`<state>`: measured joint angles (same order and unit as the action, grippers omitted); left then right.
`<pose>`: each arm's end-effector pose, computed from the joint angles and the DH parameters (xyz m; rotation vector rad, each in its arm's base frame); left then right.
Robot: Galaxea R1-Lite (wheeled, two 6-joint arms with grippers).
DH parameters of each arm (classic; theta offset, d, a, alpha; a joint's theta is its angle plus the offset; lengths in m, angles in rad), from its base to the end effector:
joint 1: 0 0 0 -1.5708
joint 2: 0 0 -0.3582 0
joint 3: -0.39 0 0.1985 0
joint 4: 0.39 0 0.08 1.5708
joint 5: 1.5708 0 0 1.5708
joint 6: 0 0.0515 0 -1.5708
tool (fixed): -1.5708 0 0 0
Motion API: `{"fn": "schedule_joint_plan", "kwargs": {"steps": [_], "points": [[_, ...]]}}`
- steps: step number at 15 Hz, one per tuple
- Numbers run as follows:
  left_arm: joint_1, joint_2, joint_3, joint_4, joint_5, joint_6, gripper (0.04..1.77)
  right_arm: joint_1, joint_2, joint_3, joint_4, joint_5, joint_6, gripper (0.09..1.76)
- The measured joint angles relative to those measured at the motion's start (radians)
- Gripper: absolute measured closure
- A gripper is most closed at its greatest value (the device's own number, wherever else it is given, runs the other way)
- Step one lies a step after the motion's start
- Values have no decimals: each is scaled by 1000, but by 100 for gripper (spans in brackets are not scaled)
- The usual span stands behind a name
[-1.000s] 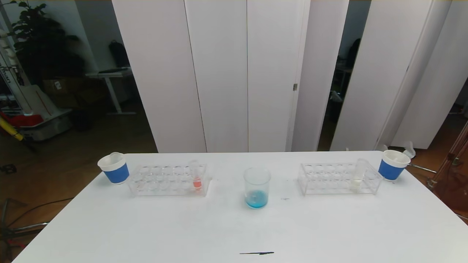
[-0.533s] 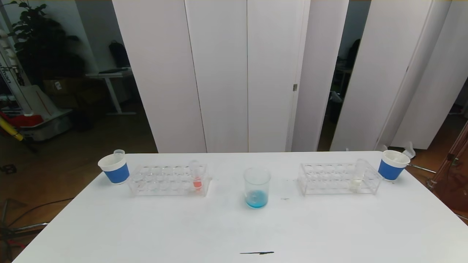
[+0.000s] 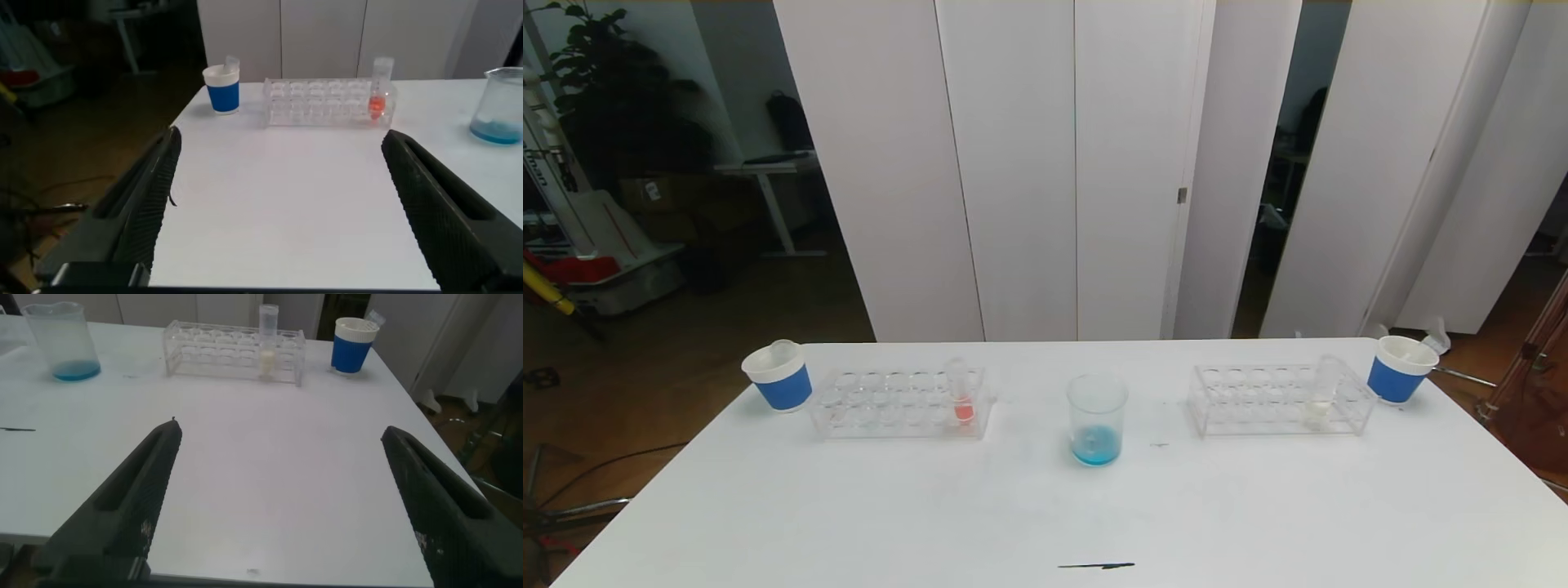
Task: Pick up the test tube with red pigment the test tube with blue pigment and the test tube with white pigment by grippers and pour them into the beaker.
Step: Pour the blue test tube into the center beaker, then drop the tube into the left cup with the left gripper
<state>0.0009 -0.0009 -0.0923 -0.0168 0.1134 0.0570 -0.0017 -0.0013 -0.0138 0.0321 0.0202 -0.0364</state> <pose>-0.0521 0.0058 0.1063 0.0507 -0.1066 0.1173 -0.0443 0.0011 0.0755 -0.0362 0.0167 0.0188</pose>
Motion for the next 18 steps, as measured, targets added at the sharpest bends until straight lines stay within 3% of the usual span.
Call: {"fn": "schedule_joint_plan", "kwargs": {"steps": [2,4,18], "points": [[0,-1,53,-39,-83,-41,6,0,0,0,0,-1,0,10],[1,-2,81,4,-108,-49,6,0,0,0,0,0,0,10],[0,-2,91,17,-114,-48,6,0,0,0,0,0,0,10]]}}
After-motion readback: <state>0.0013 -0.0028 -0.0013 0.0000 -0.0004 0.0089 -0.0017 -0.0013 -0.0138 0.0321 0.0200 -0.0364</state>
